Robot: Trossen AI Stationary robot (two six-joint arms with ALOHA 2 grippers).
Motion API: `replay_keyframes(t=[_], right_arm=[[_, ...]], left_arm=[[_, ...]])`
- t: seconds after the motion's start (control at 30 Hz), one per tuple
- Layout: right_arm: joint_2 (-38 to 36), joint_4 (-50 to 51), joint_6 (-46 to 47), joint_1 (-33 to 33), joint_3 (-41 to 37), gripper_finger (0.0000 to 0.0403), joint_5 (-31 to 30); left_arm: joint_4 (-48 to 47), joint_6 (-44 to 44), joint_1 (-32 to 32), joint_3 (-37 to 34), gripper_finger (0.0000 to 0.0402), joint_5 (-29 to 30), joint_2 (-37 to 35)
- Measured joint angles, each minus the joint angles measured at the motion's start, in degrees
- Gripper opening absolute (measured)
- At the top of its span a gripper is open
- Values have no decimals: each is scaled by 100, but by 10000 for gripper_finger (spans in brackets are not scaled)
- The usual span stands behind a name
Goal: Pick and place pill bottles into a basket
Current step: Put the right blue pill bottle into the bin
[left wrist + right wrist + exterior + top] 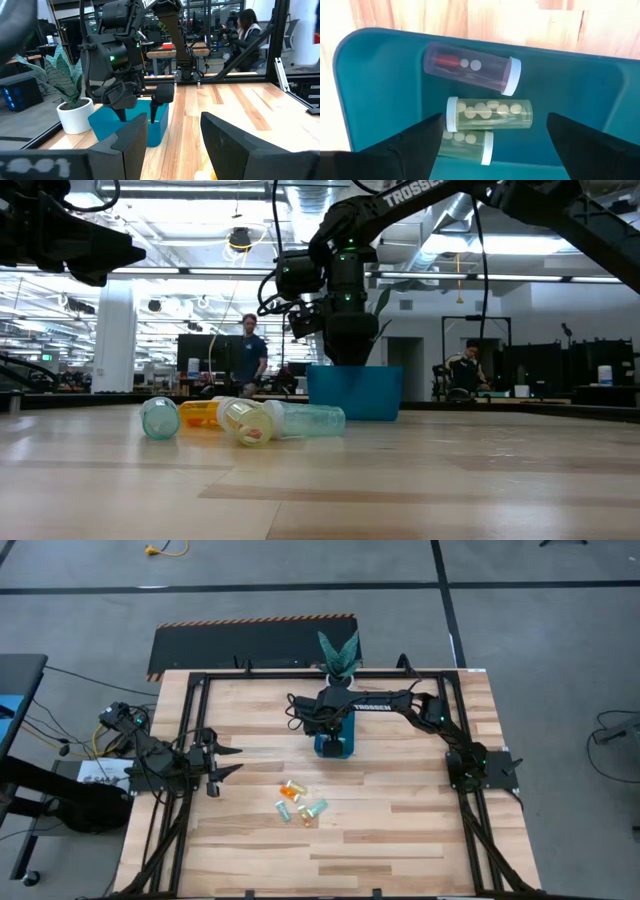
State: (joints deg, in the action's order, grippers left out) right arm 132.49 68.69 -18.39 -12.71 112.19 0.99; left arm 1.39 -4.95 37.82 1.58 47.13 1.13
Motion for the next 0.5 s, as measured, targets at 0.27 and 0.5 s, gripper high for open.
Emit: replay_keyframes(t=[0.27,0.5], right_arm=[[-2,494,48,0,263,344,0],[-5,1288,376,0,953,336,1]], left_arm=[[0,-1,-1,0,175,1,-1],[0,-1,-1,0,175,0,-1]])
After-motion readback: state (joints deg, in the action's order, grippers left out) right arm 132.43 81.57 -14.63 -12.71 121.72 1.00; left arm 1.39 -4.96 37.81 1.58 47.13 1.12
